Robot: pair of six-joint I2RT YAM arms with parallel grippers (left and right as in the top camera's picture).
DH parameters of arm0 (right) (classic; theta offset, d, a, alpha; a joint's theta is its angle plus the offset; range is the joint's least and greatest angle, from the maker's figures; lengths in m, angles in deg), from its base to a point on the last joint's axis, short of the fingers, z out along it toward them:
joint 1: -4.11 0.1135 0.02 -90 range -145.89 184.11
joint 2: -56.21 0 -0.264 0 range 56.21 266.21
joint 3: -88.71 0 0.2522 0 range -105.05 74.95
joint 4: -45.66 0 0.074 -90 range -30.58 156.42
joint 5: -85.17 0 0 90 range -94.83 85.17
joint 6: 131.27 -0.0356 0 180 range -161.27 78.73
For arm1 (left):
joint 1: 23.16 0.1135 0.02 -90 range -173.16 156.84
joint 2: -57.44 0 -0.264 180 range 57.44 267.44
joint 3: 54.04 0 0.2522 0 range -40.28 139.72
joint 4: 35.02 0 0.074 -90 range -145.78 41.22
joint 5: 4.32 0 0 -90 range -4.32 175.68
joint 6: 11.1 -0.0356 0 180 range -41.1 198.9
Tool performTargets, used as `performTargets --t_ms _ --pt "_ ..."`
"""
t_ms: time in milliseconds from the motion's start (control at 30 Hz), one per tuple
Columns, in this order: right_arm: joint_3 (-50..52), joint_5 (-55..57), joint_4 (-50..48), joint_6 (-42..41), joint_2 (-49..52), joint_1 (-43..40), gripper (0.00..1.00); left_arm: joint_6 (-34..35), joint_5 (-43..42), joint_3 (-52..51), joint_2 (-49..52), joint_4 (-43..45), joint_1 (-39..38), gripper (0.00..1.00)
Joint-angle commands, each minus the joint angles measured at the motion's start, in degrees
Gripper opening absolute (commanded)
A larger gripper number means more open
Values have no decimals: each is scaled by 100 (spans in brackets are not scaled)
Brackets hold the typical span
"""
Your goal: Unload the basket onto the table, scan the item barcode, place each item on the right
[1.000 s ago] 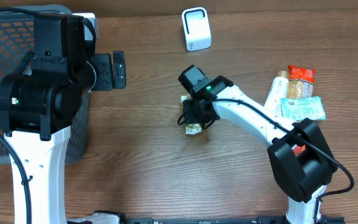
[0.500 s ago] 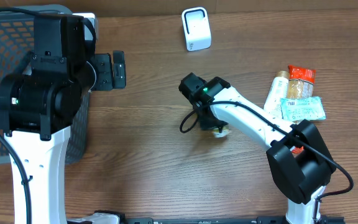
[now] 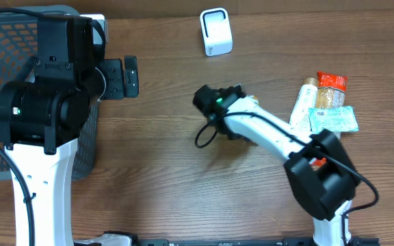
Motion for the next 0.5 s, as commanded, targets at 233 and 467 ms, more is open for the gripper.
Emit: performTargets --t_ms 233,467 --pt "-197 -671 -573 46 90 1353 76 -46 15 20 17 7 -39 100" --pt "-190 -293 -629 1172 98 697 81 -46 13 20 17 7 -39 100"
